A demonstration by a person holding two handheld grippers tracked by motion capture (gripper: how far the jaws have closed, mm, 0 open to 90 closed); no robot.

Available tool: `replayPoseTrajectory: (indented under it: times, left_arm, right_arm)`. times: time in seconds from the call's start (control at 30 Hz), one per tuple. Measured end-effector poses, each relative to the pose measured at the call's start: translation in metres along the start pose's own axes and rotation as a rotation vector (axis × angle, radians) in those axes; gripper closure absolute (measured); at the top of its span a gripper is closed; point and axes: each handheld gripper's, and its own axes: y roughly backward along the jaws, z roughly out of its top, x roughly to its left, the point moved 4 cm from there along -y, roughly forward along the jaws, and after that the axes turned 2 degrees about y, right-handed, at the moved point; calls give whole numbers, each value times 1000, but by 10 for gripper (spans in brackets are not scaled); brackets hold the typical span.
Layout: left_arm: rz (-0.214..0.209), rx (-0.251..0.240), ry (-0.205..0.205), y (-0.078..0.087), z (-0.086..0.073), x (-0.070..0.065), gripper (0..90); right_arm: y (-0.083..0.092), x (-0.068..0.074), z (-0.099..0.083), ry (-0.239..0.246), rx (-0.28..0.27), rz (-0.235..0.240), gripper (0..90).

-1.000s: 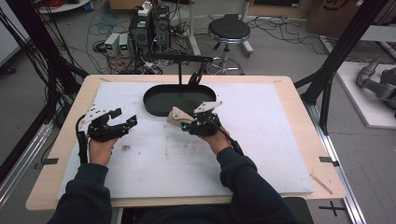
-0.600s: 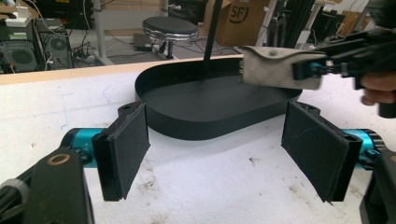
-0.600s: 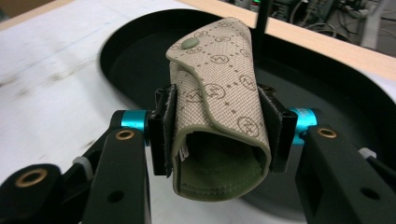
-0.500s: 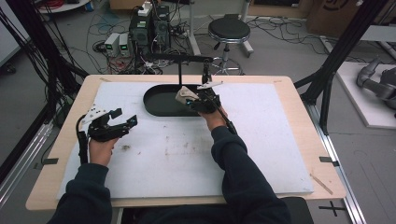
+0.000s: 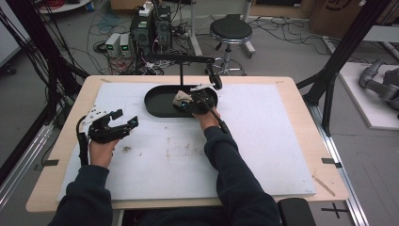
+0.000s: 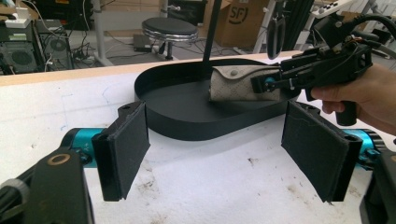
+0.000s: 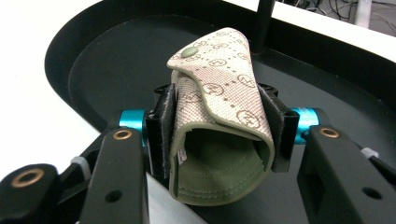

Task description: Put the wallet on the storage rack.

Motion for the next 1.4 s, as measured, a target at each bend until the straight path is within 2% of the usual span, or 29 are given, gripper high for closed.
replayPoseTrajectory:
  times: [0.1,0.13,0.23,0.3,0.37,0.47,0.5,0.53,0.57,0.6,0.8,0.87,0.9,1.0,1.13,1.27,1.4]
  left_arm:
    - [-2,-1,1,0,0,0,229]
    - [-1,-1,2,0,0,0,229]
    - [0,-5,4,0,0,0,229]
    - [-2,-3,3,1,0,0,229]
    - [-1,-3,2,1,0,0,230]
    - [-1,-2,1,0,0,-1,230]
    - [-4,0,-2,0,0,-1,230]
    - [-4,0,-2,0,0,-1,229]
    - [-4,1,-4,0,0,-1,229]
    - [-3,1,-5,0,0,-1,229]
    - [-1,2,-5,0,0,-1,229]
    - [-2,3,-6,0,0,-1,230]
    - [-2,2,-5,0,0,-1,229]
    - [-1,-2,3,1,0,0,230]
    - [-2,-1,3,0,0,1,229]
    - [-5,-3,0,1,0,0,229]
    - [-25,-9,-6,0,1,-3,229]
  right_arm:
    - [-2,1,1,35,2,-20,452]
    - [-2,1,1,35,2,-20,452]
    - [3,3,3,69,-7,-60,393]
    - [15,3,9,96,-35,-62,393]
    - [19,3,11,104,-42,-61,399]
    - [29,2,13,131,-40,-43,527]
    - [32,0,10,138,-4,-21,631]
    - [32,0,10,138,-4,-21,631]
    - [31,0,9,140,8,-18,667]
    - [29,1,4,149,51,-19,727]
    - [19,0,1,155,69,-30,755]
    - [8,0,-6,167,122,-44,754]
    - [3,-1,-8,166,131,-50,754]
    - [1,-2,-4,123,75,-44,746]
    - [10,-4,0,134,69,-39,719]
    - [29,-8,3,127,32,-28,671]
    - [56,-17,2,145,-13,-26,555]
